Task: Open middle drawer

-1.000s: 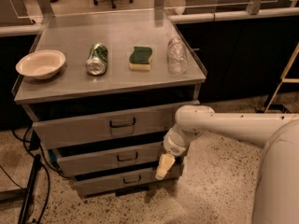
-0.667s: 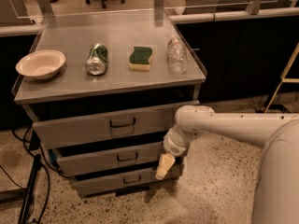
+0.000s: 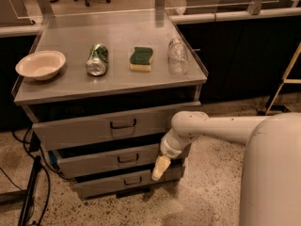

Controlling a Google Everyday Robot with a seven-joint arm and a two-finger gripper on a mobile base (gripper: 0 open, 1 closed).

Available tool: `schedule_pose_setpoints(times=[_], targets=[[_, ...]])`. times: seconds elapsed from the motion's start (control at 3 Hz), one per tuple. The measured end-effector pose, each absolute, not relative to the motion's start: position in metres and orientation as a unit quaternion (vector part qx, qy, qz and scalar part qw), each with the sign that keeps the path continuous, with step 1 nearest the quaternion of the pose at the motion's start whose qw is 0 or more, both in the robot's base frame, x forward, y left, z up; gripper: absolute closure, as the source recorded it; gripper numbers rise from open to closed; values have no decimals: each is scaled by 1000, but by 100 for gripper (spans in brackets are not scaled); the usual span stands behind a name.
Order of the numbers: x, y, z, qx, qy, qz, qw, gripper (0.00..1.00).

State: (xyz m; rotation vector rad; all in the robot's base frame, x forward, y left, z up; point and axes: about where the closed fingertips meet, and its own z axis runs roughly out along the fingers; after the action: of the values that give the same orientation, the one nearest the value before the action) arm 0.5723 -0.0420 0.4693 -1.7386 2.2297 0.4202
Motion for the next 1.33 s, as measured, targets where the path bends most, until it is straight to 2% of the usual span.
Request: schedule_pose_setpoints(times=[1.33], targets=[[600, -32, 434, -598, 776, 146, 138, 0]])
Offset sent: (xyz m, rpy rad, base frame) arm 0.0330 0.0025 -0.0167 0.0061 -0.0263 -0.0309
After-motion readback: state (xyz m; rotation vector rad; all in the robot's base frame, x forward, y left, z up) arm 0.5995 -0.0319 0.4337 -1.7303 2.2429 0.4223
